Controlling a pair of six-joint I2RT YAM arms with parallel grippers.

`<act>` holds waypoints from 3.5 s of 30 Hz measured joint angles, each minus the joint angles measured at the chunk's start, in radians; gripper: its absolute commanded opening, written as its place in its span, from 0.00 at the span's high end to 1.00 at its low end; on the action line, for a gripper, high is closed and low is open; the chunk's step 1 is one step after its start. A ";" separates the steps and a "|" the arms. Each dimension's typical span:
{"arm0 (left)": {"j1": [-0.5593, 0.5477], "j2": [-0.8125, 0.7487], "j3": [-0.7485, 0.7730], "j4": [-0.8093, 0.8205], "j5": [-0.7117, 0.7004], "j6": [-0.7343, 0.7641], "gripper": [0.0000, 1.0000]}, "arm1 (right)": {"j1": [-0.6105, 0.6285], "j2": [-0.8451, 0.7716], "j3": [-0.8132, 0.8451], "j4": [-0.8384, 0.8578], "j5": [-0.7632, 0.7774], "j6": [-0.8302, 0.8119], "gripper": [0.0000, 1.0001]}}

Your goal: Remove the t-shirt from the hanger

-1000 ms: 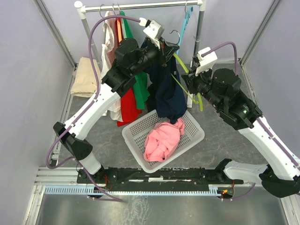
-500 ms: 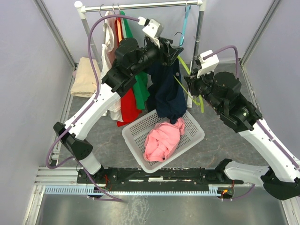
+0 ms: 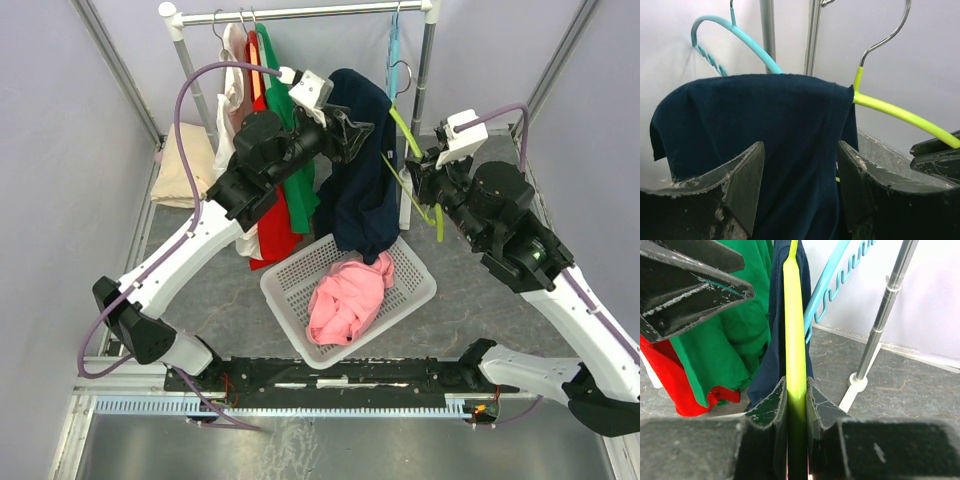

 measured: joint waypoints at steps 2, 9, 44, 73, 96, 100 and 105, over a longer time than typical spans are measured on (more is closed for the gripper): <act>0.000 -0.006 -0.024 0.024 0.006 0.000 0.35 | 0.000 -0.006 0.000 0.004 0.000 -0.001 0.98; 0.000 0.006 -0.047 0.061 0.054 0.000 0.36 | 0.000 -0.020 -0.006 0.008 -0.002 0.000 0.98; -0.026 0.067 -0.048 0.121 0.021 -0.002 0.97 | 0.000 -0.023 -0.014 0.014 -0.033 0.002 0.98; -0.024 0.239 0.349 -0.103 -0.388 0.000 0.97 | 0.000 -0.156 -0.049 0.011 -0.053 -0.013 0.98; 0.024 0.394 0.605 -0.291 -0.393 -0.001 0.97 | -0.005 -0.213 -0.071 -0.007 -0.081 -0.038 0.98; 0.039 0.404 0.637 -0.301 -0.348 -0.002 0.97 | -0.005 -0.215 -0.071 -0.002 -0.081 -0.042 0.98; 0.059 0.406 0.640 -0.308 -0.295 -0.021 0.97 | -0.005 -0.216 -0.073 -0.001 -0.080 -0.049 0.98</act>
